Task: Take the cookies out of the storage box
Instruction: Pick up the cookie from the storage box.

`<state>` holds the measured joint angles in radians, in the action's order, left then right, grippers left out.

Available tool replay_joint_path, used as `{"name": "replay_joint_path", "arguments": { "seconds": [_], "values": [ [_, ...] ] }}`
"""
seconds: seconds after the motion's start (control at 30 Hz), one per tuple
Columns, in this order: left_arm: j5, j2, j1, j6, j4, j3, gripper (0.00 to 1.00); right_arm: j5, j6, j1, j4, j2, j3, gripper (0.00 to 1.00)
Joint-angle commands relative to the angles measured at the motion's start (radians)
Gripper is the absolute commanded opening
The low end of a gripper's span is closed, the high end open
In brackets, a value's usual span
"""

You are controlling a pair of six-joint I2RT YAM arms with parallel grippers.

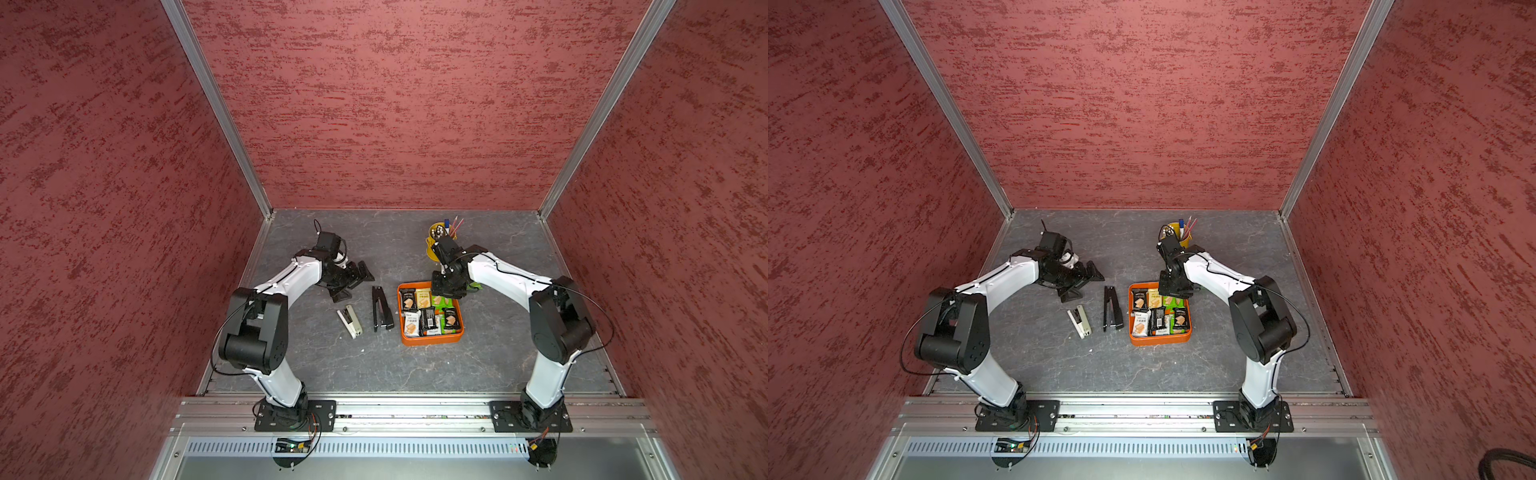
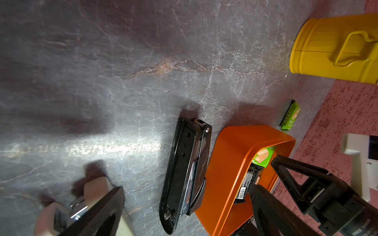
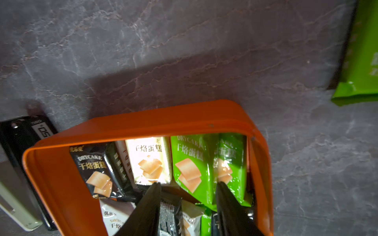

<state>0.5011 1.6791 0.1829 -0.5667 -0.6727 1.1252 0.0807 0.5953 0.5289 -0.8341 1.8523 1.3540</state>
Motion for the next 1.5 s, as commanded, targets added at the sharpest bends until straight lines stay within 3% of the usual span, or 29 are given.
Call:
{"name": "replay_joint_path", "arguments": {
  "seconds": [0.0, 0.7, 1.0, 1.47],
  "values": [
    [0.019, -0.022, -0.01, 0.023, -0.004, 0.001, 1.0, -0.042, 0.007, 0.006, -0.009, 0.019, 0.017, 0.48],
    [0.02, -0.037, -0.025, 0.034, -0.024, 0.008, 1.0, 0.038, 0.003, 0.01, 0.113, 0.045, -0.03, 0.49],
    [0.02, -0.046, -0.028, 0.039, -0.027, 0.002, 1.0, 0.044, 0.019, 0.01, 0.125, 0.041, -0.052, 0.32],
    [0.039, -0.048, -0.028, 0.044, -0.025, -0.001, 1.0, 0.045, 0.035, 0.012, 0.086, -0.047, -0.07, 0.18]
  ]
}}
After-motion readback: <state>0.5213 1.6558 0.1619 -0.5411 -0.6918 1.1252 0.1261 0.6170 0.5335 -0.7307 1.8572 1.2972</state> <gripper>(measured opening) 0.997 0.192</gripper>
